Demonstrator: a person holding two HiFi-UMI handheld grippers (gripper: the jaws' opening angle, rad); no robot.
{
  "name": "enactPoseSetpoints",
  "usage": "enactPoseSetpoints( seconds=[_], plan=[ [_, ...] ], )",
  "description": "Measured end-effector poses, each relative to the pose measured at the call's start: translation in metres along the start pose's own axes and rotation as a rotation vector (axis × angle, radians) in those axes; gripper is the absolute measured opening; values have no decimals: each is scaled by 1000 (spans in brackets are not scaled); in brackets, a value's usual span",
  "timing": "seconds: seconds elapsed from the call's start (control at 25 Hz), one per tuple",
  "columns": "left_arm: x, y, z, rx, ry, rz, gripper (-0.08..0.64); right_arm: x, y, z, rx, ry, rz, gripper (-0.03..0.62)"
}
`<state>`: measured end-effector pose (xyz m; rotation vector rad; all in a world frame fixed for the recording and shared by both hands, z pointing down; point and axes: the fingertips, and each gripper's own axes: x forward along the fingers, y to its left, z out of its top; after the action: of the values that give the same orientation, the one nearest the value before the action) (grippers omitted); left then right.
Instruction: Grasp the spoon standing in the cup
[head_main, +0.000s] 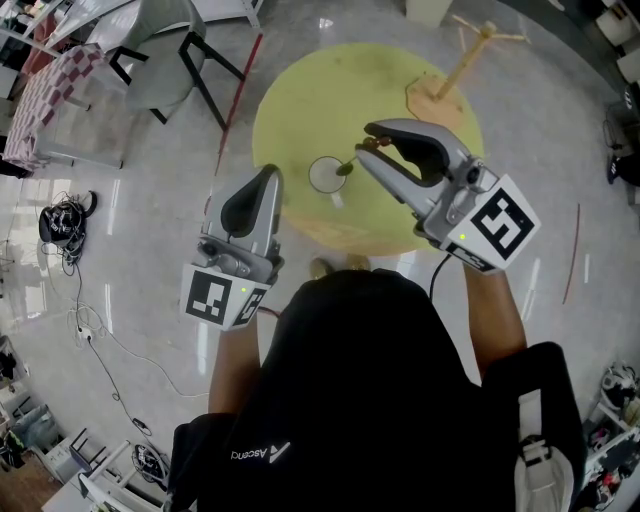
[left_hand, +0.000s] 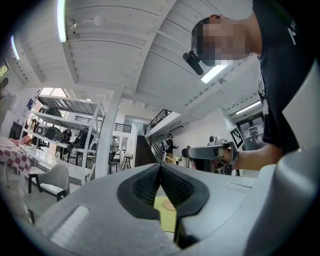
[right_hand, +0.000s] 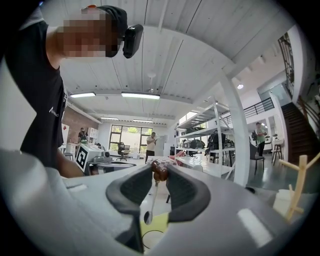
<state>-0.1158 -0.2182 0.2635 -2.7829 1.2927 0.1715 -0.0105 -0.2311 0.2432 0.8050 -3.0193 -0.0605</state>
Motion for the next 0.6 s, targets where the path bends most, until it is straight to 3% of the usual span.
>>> enactPoseSetpoints(
  seconds=[0.6],
  plan=[
    [0,-1,-1,1,2,2,11,-1,1,-3,-7,6,-4,55]
  ],
)
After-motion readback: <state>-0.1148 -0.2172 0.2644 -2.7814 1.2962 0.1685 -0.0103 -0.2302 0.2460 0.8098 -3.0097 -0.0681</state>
